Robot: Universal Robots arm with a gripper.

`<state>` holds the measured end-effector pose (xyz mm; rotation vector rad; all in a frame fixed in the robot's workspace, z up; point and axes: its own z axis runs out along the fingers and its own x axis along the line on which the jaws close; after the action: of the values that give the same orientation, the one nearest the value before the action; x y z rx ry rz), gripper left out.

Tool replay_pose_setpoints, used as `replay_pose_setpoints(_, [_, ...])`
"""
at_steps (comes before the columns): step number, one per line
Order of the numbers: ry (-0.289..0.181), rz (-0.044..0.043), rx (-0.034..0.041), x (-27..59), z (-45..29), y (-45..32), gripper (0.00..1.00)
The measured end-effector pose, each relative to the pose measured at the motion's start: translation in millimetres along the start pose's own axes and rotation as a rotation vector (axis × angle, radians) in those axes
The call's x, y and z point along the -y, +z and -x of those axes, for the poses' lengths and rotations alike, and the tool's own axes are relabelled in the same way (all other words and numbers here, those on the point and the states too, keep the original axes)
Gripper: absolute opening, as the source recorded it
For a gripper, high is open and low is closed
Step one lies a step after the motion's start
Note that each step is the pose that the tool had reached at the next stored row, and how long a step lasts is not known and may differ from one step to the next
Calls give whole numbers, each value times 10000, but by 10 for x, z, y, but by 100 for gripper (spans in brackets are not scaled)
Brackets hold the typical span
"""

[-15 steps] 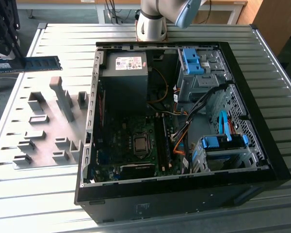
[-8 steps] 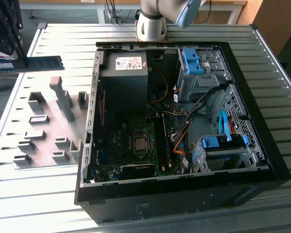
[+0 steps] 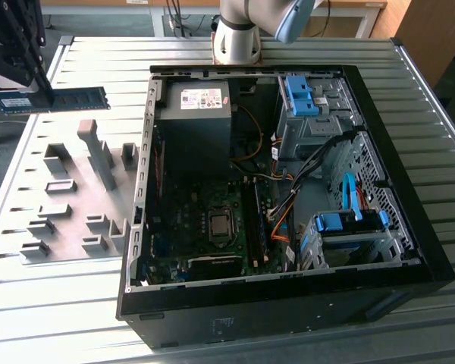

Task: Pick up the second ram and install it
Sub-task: 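Pick up the second ram and move it above second insertion slot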

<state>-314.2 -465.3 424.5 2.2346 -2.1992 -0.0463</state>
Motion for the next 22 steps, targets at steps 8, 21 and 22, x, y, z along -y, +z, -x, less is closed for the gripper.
replay_pose_setpoints(8, [-1,1,0,120,-2,-3,14])
replay_pose_setpoints(21, [0,1,0,277,-4,-7,14])
replay_pose_setpoints(22, [0,0,0,288,-5,-7,14])
